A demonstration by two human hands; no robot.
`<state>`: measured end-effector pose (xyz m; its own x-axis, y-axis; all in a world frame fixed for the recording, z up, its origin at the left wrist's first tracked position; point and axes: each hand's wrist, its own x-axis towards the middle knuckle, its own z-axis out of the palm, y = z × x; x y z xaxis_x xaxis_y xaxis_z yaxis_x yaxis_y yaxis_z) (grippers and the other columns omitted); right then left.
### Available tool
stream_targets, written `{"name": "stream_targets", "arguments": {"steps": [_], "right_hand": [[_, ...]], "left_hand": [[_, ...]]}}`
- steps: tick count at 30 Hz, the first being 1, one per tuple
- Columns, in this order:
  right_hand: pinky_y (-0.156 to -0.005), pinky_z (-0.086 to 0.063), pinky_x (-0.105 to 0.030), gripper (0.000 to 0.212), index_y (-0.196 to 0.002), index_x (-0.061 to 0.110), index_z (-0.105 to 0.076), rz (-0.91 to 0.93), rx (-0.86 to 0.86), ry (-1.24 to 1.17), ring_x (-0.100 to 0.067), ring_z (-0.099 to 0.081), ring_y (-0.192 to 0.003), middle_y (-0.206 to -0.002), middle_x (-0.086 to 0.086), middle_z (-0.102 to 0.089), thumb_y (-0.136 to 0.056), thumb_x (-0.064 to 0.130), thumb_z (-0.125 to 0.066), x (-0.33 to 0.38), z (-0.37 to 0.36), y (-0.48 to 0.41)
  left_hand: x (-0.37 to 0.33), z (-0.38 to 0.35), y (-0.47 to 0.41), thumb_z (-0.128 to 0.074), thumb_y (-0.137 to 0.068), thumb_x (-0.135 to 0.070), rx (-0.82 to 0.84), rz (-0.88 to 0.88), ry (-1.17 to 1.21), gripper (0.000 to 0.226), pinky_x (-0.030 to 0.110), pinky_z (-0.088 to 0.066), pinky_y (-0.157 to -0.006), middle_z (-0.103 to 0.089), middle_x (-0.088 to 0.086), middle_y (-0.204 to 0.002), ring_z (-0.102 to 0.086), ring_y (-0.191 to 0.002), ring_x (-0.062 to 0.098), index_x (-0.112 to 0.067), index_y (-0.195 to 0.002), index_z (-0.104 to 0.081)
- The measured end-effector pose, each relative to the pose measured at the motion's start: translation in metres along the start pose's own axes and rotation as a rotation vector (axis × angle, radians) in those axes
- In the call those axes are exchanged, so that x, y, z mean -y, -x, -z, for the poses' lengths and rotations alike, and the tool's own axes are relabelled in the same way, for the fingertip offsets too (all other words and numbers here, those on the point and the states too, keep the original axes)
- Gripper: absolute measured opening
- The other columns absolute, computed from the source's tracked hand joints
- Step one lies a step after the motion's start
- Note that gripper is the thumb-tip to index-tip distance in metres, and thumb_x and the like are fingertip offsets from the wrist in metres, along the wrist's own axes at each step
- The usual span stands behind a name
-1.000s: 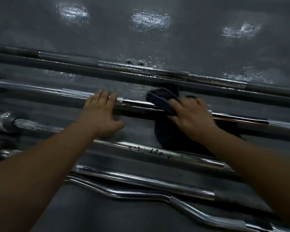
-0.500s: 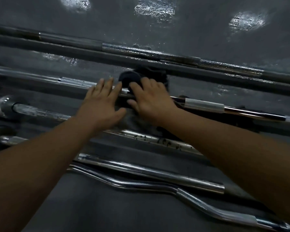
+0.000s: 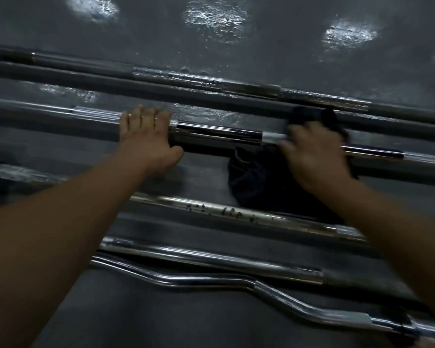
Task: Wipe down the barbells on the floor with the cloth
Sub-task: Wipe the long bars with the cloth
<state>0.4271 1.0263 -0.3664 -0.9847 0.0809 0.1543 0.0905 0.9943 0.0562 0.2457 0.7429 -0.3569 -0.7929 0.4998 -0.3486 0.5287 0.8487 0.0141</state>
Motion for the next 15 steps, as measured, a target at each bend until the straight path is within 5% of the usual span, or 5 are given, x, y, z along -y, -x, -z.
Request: {"name": "stream_targets", "arguments": {"steps": [5,8,12,15], "right_hand": [[-0.082,-0.042,-0.043,0.07,-0.142,0.014,-0.048,0.056,0.133,-0.206,-0.038,-0.057,-0.102,-0.124,-0.02,-0.054,-0.092,0.062,-0.037,0.144,-0.016,-0.08],[-0.086,-0.042,-0.043,0.057,-0.141,0.022,-0.047,0.107,0.159,-0.206,-0.035,-0.059,-0.104,-0.121,-0.013,-0.057,-0.094,0.053,-0.039,0.115,-0.007,-0.055],[-0.086,-0.042,-0.045,0.047,-0.128,0.023,-0.054,-0.129,0.183,-0.121,-0.035,-0.06,-0.102,-0.114,-0.01,-0.06,-0.094,0.05,-0.035,0.024,0.003,0.025],[-0.087,-0.038,-0.047,0.05,-0.122,0.019,-0.056,-0.293,0.24,-0.121,-0.037,-0.056,-0.101,-0.112,-0.015,-0.057,-0.094,0.053,-0.031,0.025,0.011,0.04]], "left_hand": [[0.005,0.001,0.017,-0.033,-0.067,-0.056,0.032,-0.01,0.009,0.094,0.047,-0.004,-0.121,-0.015,0.011,-0.16,-0.006,-0.149,0.031,-0.022,-0.153,-0.016],[0.01,0.004,0.039,-0.027,-0.068,-0.056,0.049,-0.052,0.046,0.093,0.045,-0.009,-0.121,-0.017,0.012,-0.16,-0.007,-0.149,0.031,-0.02,-0.154,-0.018],[0.021,0.009,0.054,-0.022,-0.071,-0.057,-0.002,-0.139,-0.005,0.082,0.046,-0.024,-0.113,-0.041,0.015,-0.144,-0.034,-0.133,0.034,-0.021,-0.143,-0.037],[0.014,-0.004,0.046,-0.026,-0.073,-0.055,-0.014,-0.168,0.031,0.066,0.046,-0.027,-0.104,-0.052,0.013,-0.118,-0.045,-0.111,0.033,-0.022,-0.125,-0.048]]}}
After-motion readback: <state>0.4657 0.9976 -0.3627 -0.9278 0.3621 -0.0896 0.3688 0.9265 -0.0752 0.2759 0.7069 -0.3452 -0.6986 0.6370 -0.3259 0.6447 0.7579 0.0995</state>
